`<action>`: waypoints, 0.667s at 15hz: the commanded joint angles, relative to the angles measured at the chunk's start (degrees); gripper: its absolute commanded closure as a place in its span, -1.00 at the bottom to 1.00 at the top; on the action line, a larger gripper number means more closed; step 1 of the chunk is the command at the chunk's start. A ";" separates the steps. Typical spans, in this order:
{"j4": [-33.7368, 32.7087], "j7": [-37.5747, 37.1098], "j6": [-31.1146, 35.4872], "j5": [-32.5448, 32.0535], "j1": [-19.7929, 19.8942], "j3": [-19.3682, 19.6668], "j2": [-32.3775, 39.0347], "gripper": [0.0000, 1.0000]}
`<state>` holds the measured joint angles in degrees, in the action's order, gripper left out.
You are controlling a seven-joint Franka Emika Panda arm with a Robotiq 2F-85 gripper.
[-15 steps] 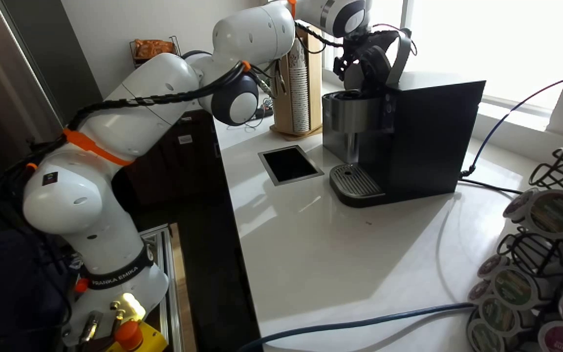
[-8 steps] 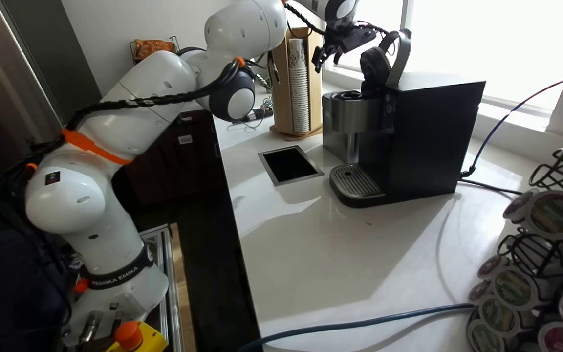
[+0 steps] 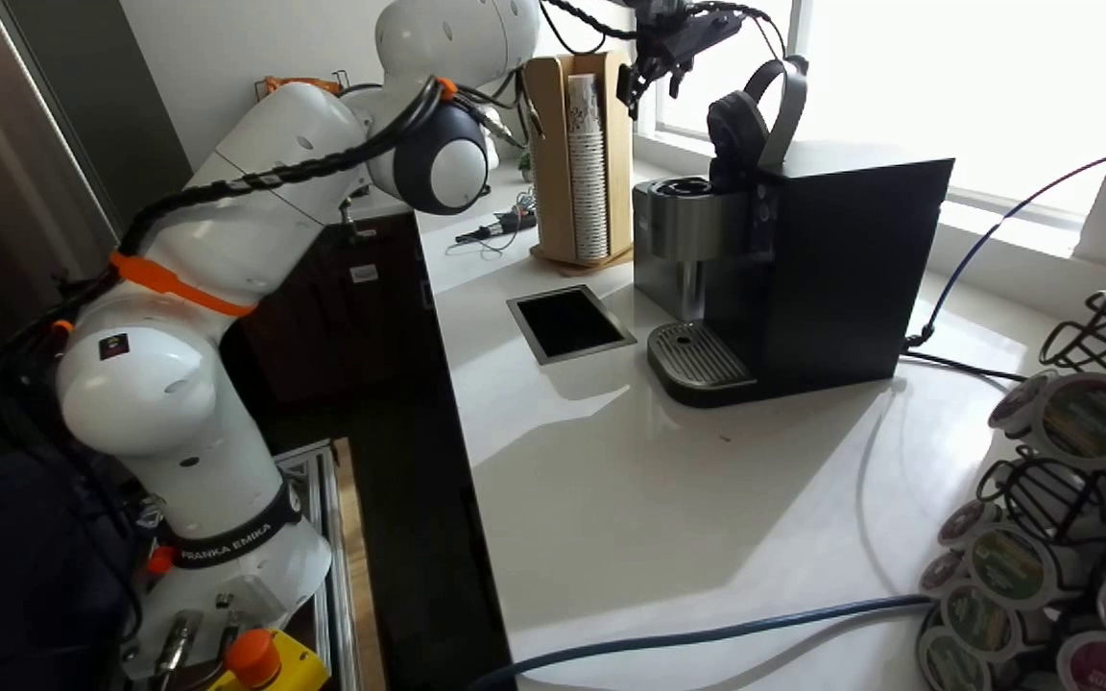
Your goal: Remove the coffee pod from the coffeemaker and place it in the silver bin then close the bin.
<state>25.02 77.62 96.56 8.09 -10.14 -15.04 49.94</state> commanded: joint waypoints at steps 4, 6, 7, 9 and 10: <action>1.47 -22.31 -9.05 -9.51 -9.62 8.28 -12.62 -1.00; 1.95 -31.29 -12.70 -12.34 -14.50 9.24 -15.56 -1.00; 2.18 -35.73 -14.64 -13.78 -16.96 9.51 -16.97 -1.00; 1.24 -44.71 -18.40 -15.72 -23.04 11.18 -17.91 -1.00; 1.09 -49.30 -20.03 -17.17 -26.19 11.80 -18.54 -1.00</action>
<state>24.77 39.54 81.21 -5.29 -28.79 -6.36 33.74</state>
